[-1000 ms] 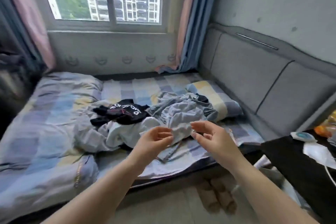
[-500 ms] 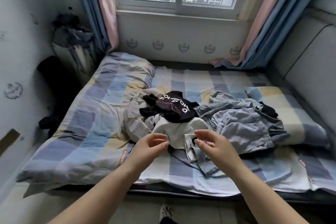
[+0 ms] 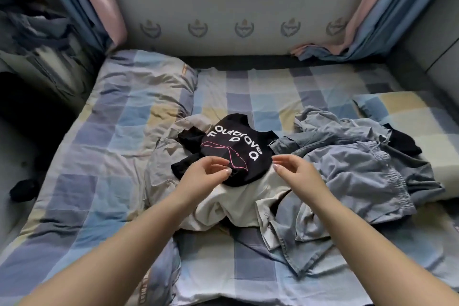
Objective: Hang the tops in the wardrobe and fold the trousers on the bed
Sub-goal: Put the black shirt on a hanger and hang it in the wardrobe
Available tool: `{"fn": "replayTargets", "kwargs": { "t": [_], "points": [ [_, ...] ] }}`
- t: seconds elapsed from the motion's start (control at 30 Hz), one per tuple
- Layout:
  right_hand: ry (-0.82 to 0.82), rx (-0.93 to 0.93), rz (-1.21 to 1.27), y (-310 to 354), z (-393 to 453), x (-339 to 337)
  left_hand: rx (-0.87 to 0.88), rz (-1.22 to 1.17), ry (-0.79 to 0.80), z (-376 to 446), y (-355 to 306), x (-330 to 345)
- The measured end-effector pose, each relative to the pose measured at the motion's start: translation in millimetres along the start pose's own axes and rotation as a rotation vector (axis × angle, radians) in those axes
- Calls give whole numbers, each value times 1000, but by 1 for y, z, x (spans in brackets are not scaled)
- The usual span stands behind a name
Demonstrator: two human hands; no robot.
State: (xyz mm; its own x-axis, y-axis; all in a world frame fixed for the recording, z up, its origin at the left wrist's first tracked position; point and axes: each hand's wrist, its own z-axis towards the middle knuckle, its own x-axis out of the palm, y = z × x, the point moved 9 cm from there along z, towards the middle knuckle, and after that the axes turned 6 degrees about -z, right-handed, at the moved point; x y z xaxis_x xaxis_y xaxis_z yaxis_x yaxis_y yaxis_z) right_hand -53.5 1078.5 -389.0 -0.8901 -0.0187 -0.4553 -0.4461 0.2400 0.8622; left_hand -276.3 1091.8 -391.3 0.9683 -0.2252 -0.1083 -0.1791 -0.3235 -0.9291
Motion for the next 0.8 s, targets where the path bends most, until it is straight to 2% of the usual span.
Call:
{"fn": "replayTargets", "kwargs": {
  "t": [0.17, 0.3, 0.4, 0.5, 0.57, 0.63, 0.8],
  "points": [
    [-53, 107, 7, -74, 74, 21, 3, 127, 39, 93, 38, 6],
    [-60, 224, 92, -170, 118, 68, 2, 178, 63, 163, 115, 24],
    [-35, 346, 200, -233, 134, 105, 16, 240, 5, 198, 163, 32],
    [-3, 432, 267, -281, 153, 136, 33, 513, 39, 229, 201, 50],
    [13, 476, 339, -301, 164, 151, 66, 721, 84, 245, 219, 60],
    [15, 495, 403, -313, 175, 162, 96, 808, 65, 257, 230, 60],
    [-1, 472, 520, -314, 208, 181, 209, 704, -47, 277, 226, 39]
  ]
}}
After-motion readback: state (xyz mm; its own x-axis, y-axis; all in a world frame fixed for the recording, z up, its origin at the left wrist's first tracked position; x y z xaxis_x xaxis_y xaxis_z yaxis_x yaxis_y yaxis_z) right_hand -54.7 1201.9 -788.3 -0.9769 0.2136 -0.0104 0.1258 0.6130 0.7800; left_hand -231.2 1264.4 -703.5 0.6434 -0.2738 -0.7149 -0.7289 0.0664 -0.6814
